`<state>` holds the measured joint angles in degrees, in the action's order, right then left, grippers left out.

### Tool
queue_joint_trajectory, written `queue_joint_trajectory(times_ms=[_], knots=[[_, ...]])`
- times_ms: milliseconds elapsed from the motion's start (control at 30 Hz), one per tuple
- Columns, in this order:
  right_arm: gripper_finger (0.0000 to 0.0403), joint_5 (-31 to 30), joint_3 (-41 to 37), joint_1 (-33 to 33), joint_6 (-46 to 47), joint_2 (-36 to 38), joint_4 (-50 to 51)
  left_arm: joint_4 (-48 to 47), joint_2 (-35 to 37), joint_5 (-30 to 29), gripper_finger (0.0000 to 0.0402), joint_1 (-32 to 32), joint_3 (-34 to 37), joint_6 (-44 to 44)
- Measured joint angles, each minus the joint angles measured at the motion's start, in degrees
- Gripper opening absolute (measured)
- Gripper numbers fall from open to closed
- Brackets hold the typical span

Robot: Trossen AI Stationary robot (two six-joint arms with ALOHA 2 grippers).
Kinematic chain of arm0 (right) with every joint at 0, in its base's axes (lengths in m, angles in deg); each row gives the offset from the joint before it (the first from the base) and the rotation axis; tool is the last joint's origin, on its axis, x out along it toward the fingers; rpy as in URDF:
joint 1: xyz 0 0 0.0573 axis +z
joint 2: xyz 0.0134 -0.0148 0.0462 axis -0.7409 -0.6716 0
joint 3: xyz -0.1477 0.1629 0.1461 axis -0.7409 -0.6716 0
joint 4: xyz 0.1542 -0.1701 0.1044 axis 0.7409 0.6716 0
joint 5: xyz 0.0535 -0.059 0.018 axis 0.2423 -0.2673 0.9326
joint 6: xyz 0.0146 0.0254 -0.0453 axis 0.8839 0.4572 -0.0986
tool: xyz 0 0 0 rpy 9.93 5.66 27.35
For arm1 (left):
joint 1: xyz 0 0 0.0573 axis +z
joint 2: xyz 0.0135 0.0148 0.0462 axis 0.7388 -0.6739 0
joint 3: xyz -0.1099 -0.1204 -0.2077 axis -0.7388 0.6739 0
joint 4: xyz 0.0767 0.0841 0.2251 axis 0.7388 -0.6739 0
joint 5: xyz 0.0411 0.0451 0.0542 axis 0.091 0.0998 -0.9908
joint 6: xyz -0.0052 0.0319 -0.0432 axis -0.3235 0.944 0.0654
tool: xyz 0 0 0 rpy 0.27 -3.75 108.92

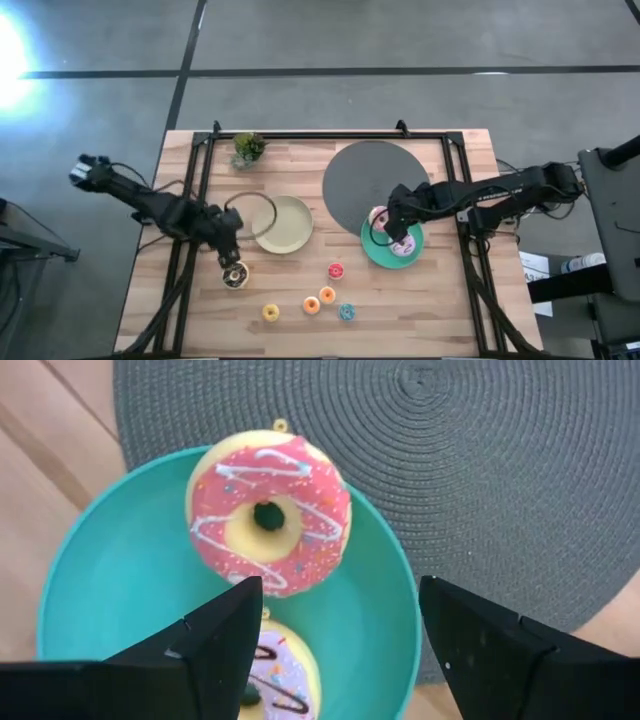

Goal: Pick & Place donuts
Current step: Put the large black donut on the green plate

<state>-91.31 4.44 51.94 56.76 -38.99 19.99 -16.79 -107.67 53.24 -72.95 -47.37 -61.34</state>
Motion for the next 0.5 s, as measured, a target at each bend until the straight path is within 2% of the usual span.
queue_joint_trajectory(times_ms=[200, 300, 367, 500], knots=[[0.0259, -1.3, -0.02, -0.02, -0.32, 0.0, -0.17, 1.84, -6.33, 0.42, 0.0115, -9.06, 1.27, -3.09], [0.0255, -1.81, -0.02, -0.02, -0.46, -0.01, -0.25, 4.19, -7.98, -0.24, 0.0115, -11.28, 3.69, -6.23], [0.0252, -2.33, -0.02, -0.02, -0.48, -0.02, -0.36, 8.01, -8.51, 0.07, 0.0115, -11.72, 5.59, -7.27], [0.0249, -2.51, -0.02, -0.02, -0.48, -0.02, -0.44, 18.6, -9.41, 4.9, 0.0115, -12.03, 10.51, -7.7]])
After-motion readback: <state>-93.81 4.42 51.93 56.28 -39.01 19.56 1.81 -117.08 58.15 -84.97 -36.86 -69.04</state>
